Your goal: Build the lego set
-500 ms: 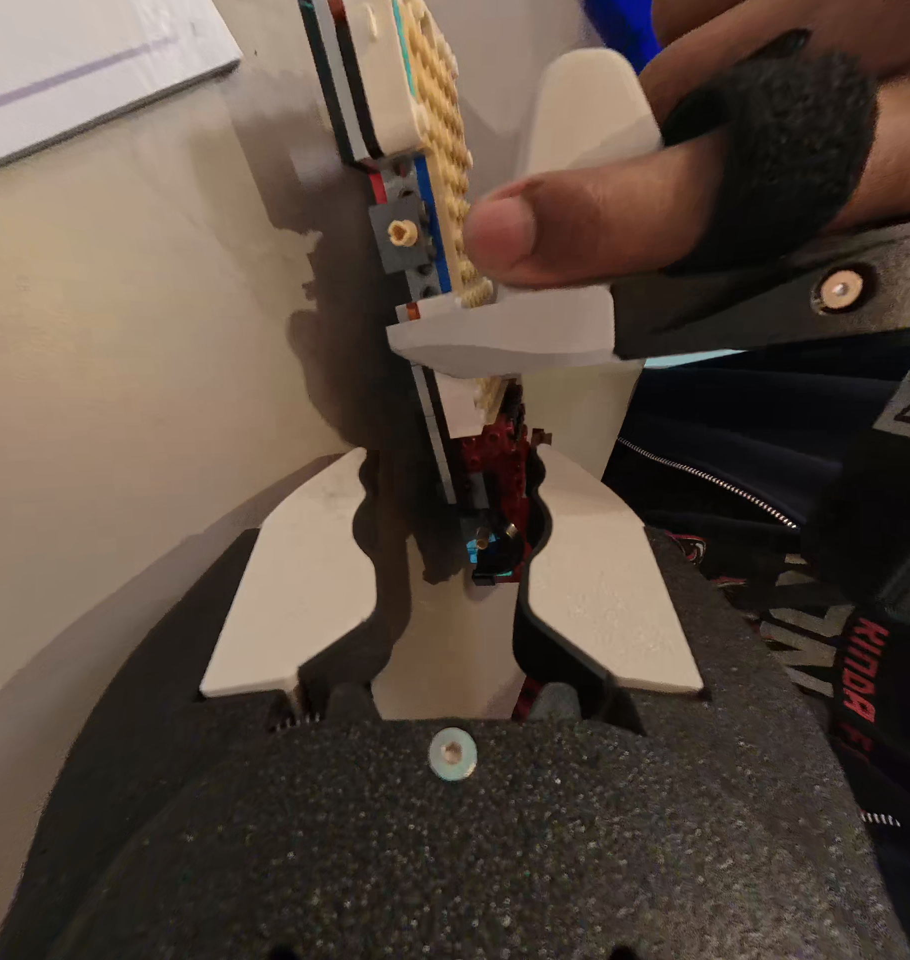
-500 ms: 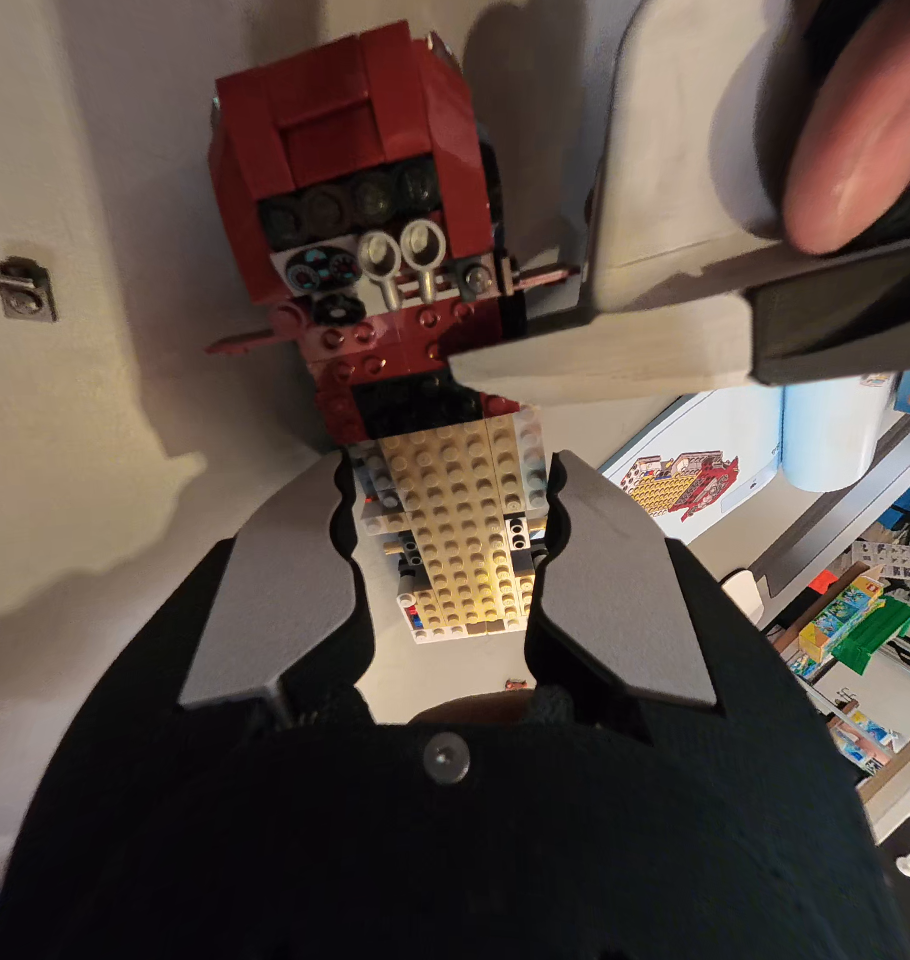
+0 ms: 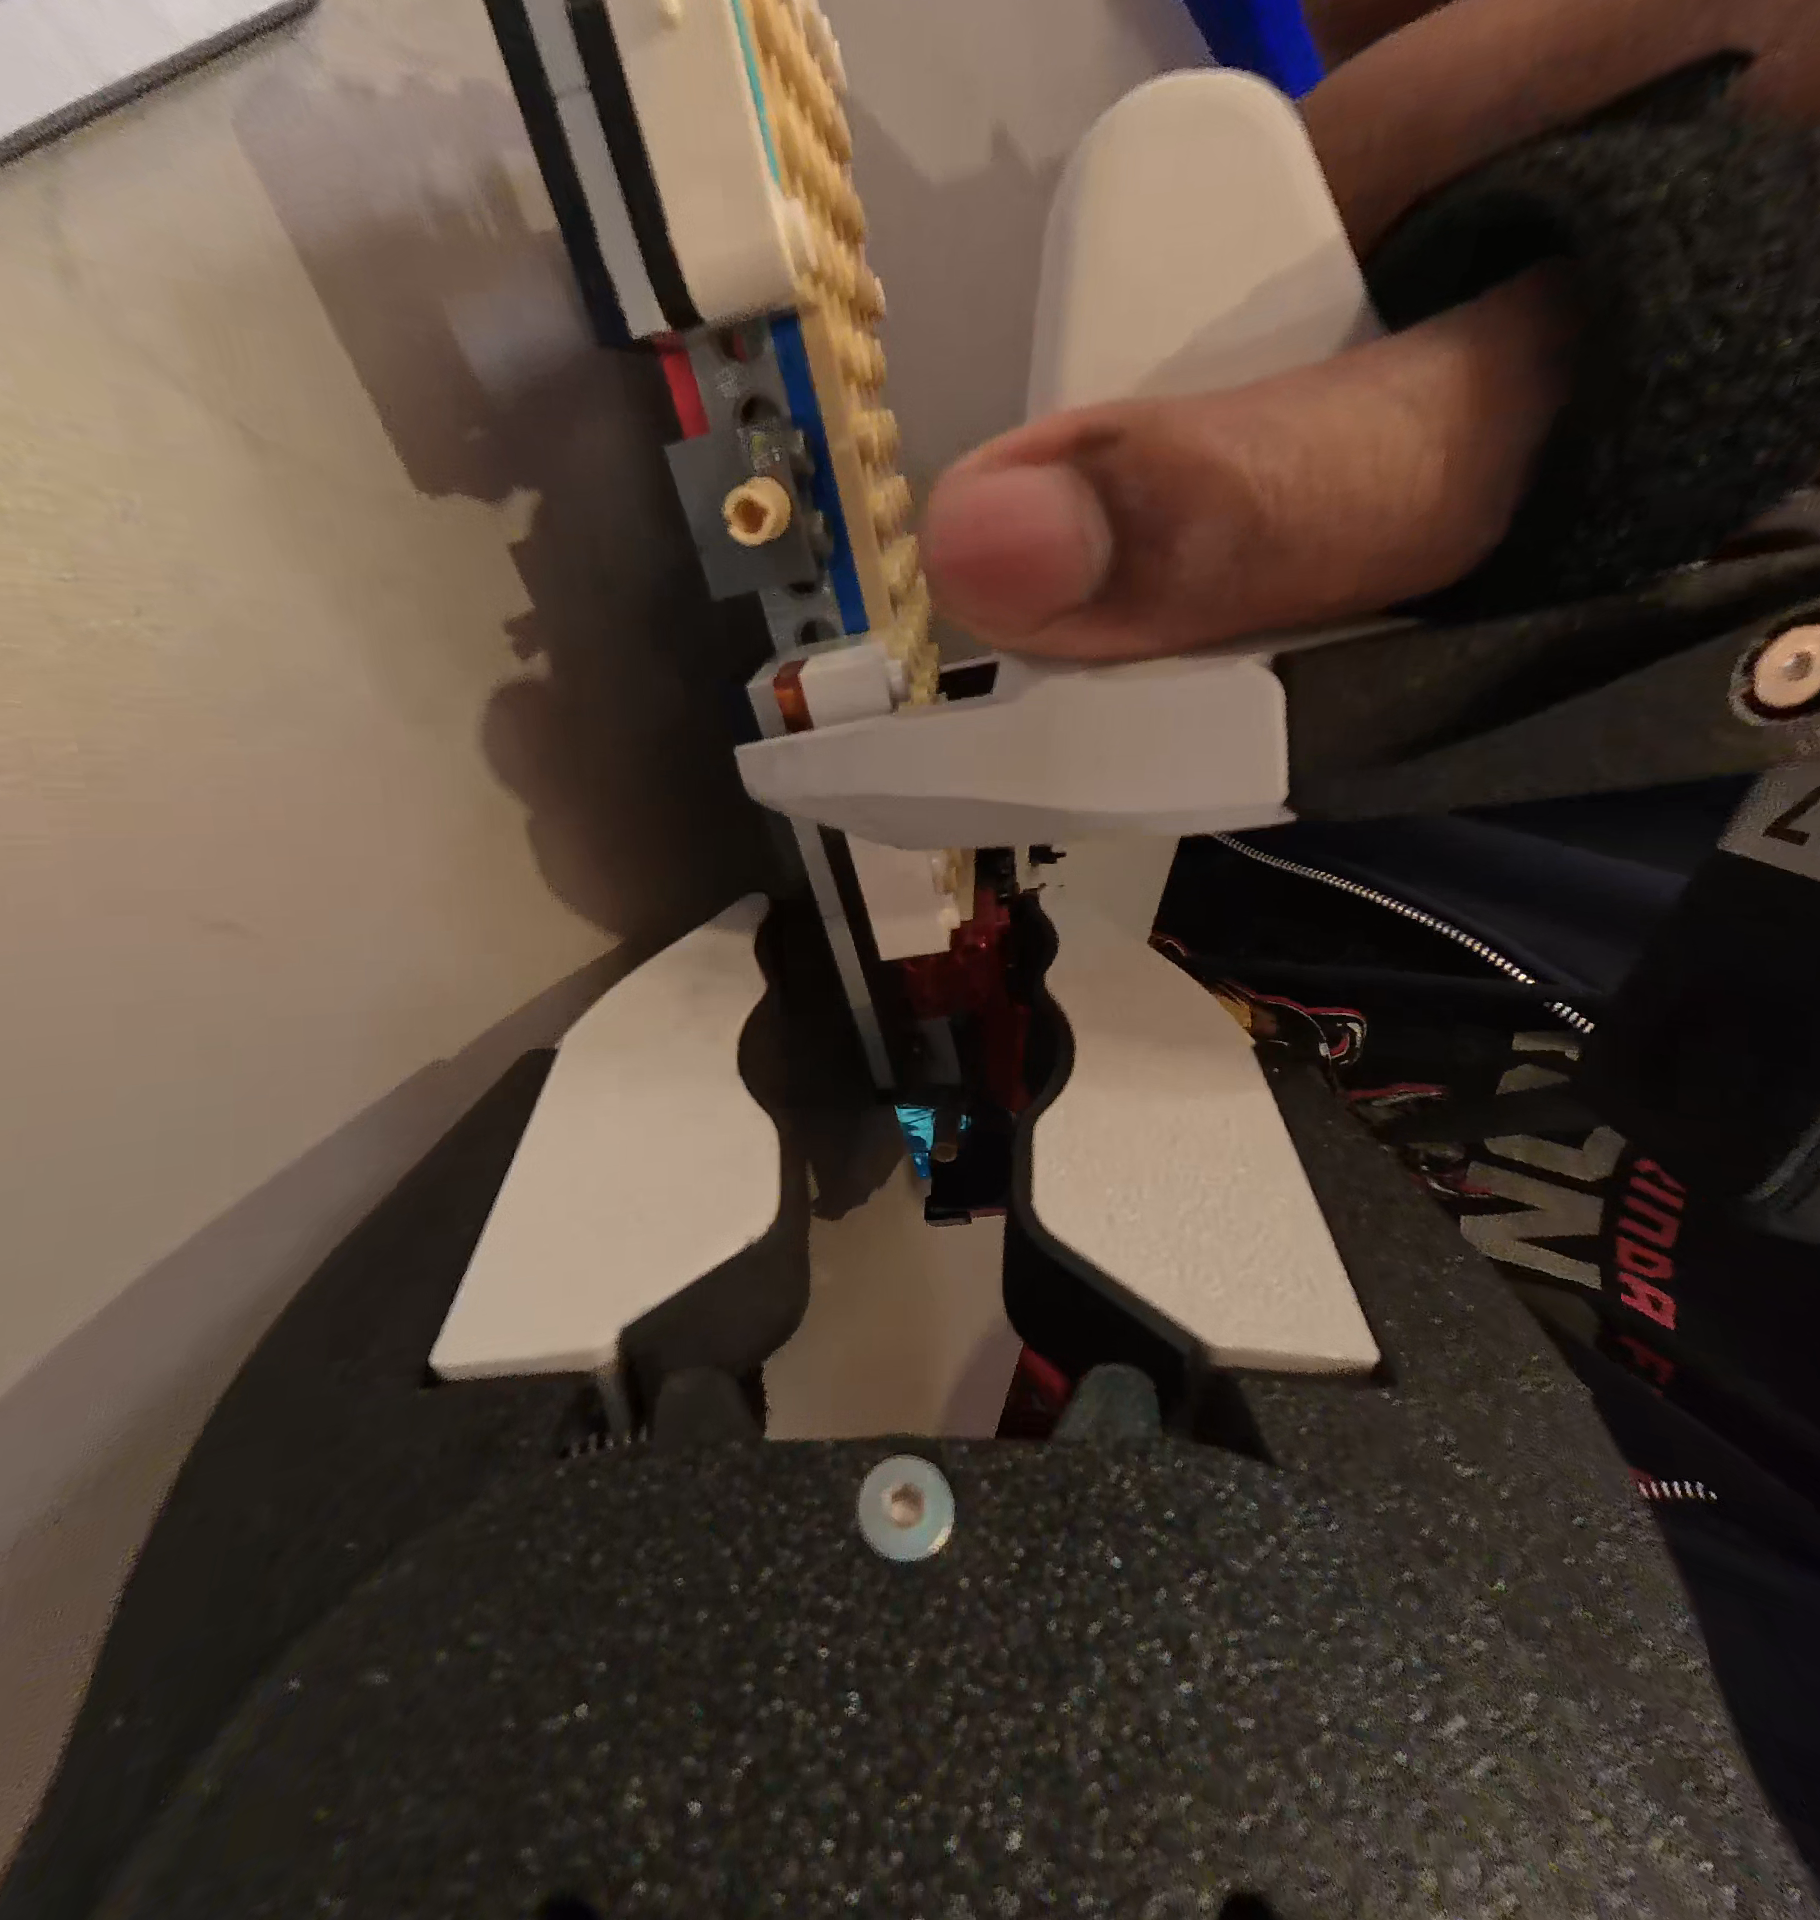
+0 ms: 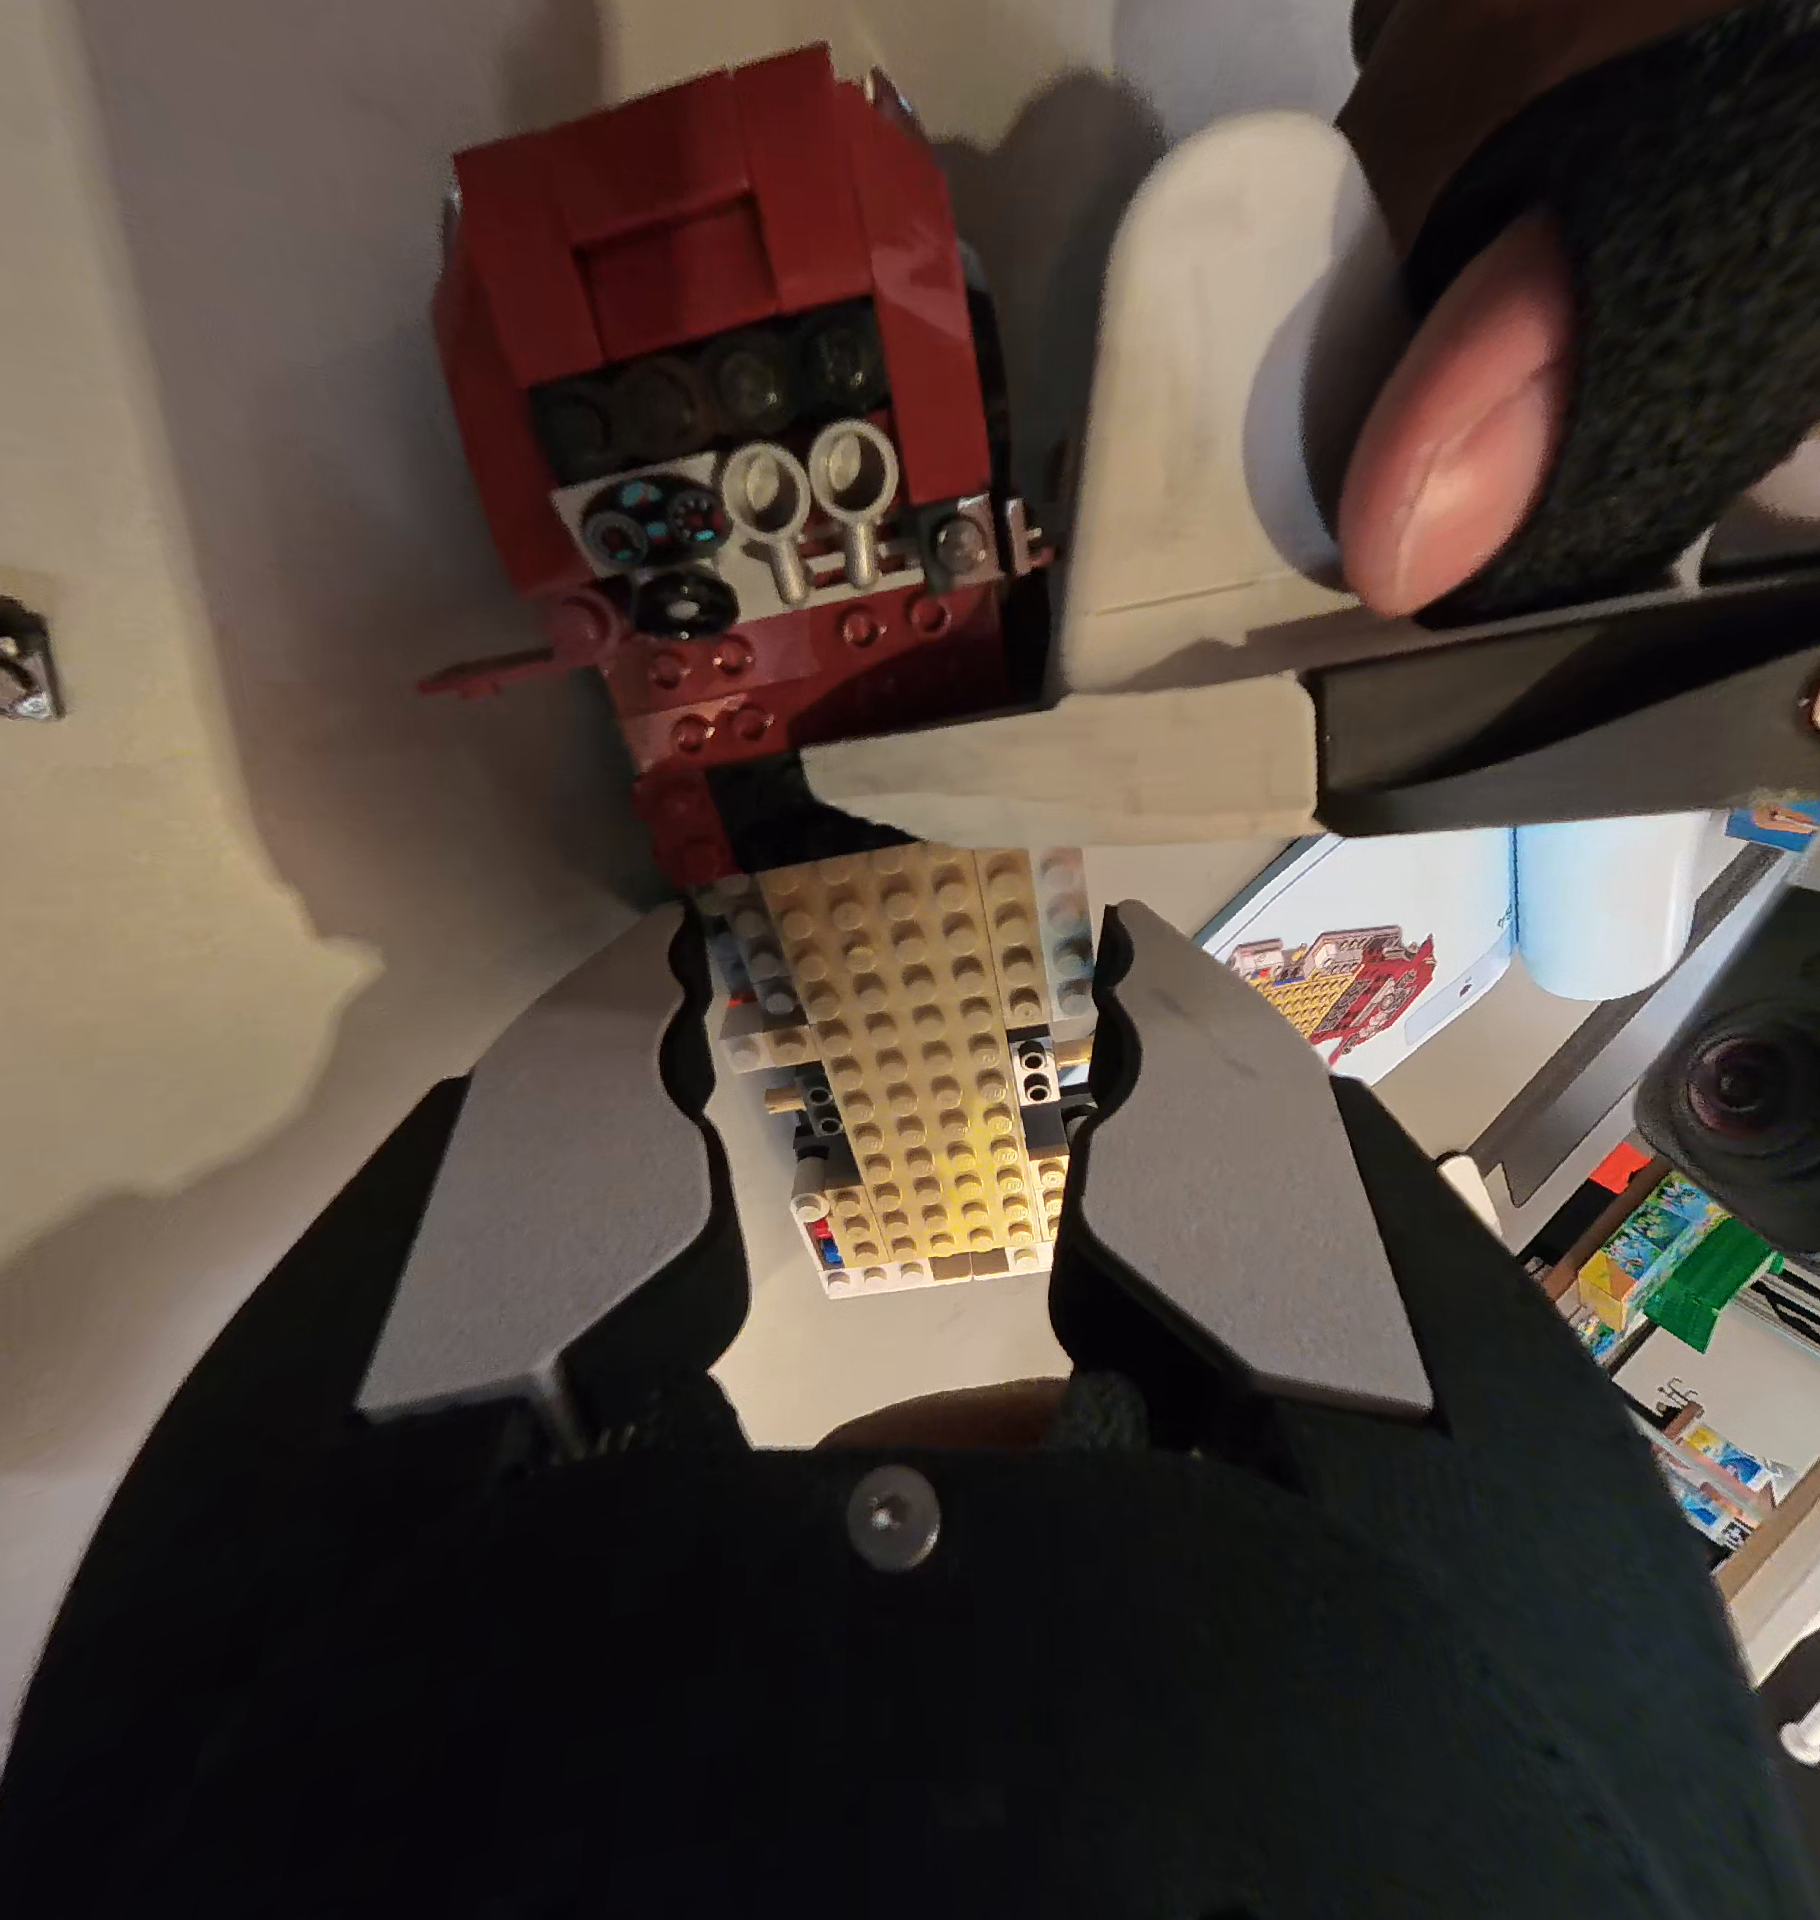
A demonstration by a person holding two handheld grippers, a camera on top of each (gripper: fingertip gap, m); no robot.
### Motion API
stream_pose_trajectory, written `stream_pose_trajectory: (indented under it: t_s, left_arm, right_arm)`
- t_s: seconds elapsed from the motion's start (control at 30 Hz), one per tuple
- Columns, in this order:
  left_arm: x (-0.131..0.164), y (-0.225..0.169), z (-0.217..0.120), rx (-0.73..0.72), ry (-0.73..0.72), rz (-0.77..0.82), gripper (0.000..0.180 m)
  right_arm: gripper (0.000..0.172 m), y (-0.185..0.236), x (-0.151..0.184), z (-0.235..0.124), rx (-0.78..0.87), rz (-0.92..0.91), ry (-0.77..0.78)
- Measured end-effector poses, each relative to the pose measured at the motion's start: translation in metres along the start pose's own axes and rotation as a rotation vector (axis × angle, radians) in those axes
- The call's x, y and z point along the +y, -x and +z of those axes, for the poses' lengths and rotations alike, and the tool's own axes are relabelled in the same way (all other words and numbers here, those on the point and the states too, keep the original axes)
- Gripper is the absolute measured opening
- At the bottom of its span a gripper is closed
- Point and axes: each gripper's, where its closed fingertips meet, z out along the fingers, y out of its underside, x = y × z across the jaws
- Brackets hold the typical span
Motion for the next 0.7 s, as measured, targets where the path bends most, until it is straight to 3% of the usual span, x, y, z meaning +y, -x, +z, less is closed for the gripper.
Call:
stream_pose_trajectory:
  t_s: [0.07,0.43,0.6,0.7]
  left_arm:
    - [0.000,-0.003,0.000,0.037,-0.003,0.000,0.035]
    - [-0.002,-0.003,-0.009,0.200,-0.157,-0.082,0.033]
    - [-0.006,0.003,-0.025,0.243,-0.302,-0.121,0.032]
    - [-0.013,0.005,-0.042,0.297,-0.452,-0.133,0.032]
  right_arm:
    - [0.072,-0.002,-0.001,0.001,0.005,0.006,-0.004]
    - [0.073,-0.015,0.001,-0.005,0.095,0.080,-0.049]
    - [0.073,-0.034,0.018,-0.030,0.251,0.224,-0.069]
    - [0.065,-0.035,0.031,-0.045,0.321,0.435,-0.114]
